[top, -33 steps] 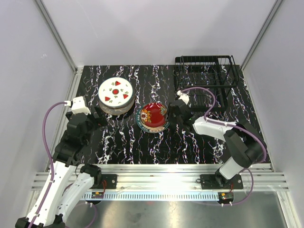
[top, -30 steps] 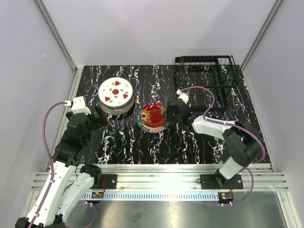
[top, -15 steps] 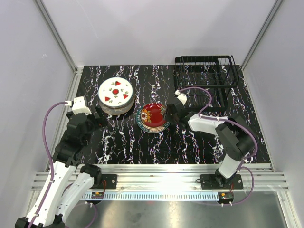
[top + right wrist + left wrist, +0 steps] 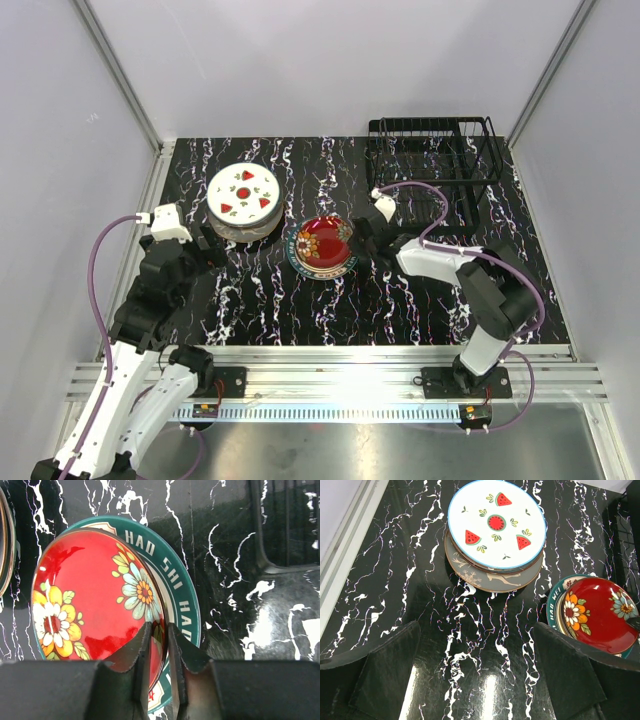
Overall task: Load the plates into the dish rack
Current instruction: Grab a plate with the right arm
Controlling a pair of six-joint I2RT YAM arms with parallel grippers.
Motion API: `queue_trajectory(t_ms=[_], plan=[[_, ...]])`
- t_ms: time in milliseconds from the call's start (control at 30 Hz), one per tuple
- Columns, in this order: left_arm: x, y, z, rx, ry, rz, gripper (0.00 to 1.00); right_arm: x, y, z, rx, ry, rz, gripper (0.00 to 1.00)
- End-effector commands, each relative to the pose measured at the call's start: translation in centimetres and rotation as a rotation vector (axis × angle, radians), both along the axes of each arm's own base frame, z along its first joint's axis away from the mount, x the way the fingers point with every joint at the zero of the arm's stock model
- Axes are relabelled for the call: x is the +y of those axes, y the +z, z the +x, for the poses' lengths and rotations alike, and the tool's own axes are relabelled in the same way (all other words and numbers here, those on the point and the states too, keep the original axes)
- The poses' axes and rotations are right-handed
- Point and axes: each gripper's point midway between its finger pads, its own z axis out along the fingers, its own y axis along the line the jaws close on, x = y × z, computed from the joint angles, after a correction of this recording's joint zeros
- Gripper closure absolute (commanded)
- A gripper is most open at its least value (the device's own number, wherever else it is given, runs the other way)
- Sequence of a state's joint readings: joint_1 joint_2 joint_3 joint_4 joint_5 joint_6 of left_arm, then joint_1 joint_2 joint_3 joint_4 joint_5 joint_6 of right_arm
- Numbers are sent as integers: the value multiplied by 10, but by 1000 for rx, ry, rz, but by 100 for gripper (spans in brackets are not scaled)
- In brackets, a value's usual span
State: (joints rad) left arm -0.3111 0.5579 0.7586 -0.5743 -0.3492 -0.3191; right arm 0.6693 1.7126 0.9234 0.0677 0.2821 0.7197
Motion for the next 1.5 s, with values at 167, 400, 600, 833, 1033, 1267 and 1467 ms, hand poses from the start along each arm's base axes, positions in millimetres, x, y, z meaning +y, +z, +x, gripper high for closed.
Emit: queue_trajectory(t_ms=[167,400,600,833,1033,1267,1467], plan=[[-3,14,4,-54,-9,-19,1,-11,32,6,-71,-40,-39,92],[-2,13,4,-51,1,-14,1,-14,53,5,-114,-37,-21,92],[1,13,4,-48,13,-8,1,-12,54,4,-115,-20,-20,100],[1,11,5,-40,17,-4,1,-11,56,-3,-106,-7,9,100],[0,9,6,-34,14,-1,1,-12,73,-8,-120,-47,101,100],[-2,8,6,-29,8,0,1,-9,117,-11,-195,-40,196,100],[-3,7,7,-25,5,2,1,-21,147,-14,-262,-14,134,100]])
